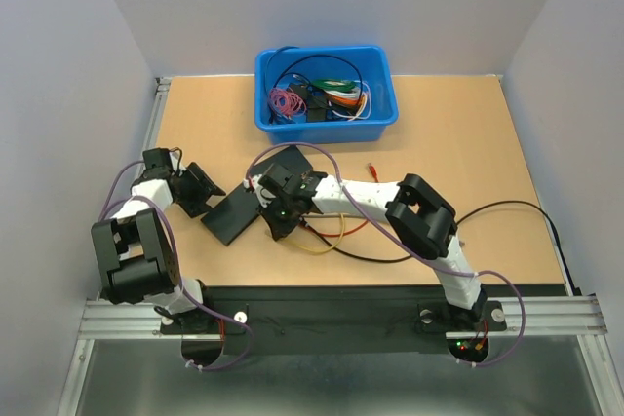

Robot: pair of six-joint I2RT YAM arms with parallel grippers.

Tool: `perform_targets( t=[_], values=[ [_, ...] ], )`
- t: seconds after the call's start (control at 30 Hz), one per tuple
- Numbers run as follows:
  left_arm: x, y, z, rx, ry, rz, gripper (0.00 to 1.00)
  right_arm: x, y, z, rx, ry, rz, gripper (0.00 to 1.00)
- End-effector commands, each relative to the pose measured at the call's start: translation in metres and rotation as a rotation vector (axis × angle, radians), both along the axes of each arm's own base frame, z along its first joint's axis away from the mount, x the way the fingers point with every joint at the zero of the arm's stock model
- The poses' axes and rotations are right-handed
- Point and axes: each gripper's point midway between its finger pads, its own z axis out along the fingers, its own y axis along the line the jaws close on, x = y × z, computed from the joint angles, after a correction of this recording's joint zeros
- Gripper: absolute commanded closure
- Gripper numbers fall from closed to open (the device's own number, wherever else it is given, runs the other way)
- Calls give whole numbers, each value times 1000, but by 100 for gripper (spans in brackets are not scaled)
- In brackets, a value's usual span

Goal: Insert the plug into the switch port

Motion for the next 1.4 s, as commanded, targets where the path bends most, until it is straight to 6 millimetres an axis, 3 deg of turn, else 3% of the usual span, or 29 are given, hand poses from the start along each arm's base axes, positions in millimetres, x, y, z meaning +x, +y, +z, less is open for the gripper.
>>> perform_targets(
  t=[0.0,0.2,0.4,0.53,0.77,0.93,1.37],
  values=[
    [-5,-16,21,-89,-8,-5,34,16,17,9,42,-77,-23,100],
    [-34,-40,11,-207,33,2,34,8,15,13,67,-63,9,100],
    [-50,-48,4,-217,51,-14,34,-1,10,17,88,-47,18,100],
    [-47,-47,8,-190,17,-24,34,-6,8,23,103,-35,21,100],
    [-17,-34,28,-134,-51,-22,34,-23,-1,34,108,-32,20,99],
    [-10,-27,23,-88,-54,-53,34,-27,9,41,125,-47,30,100],
    [-15,-55,9,-88,-20,-148,34,-16,24,33,117,-63,12,100]
  ],
)
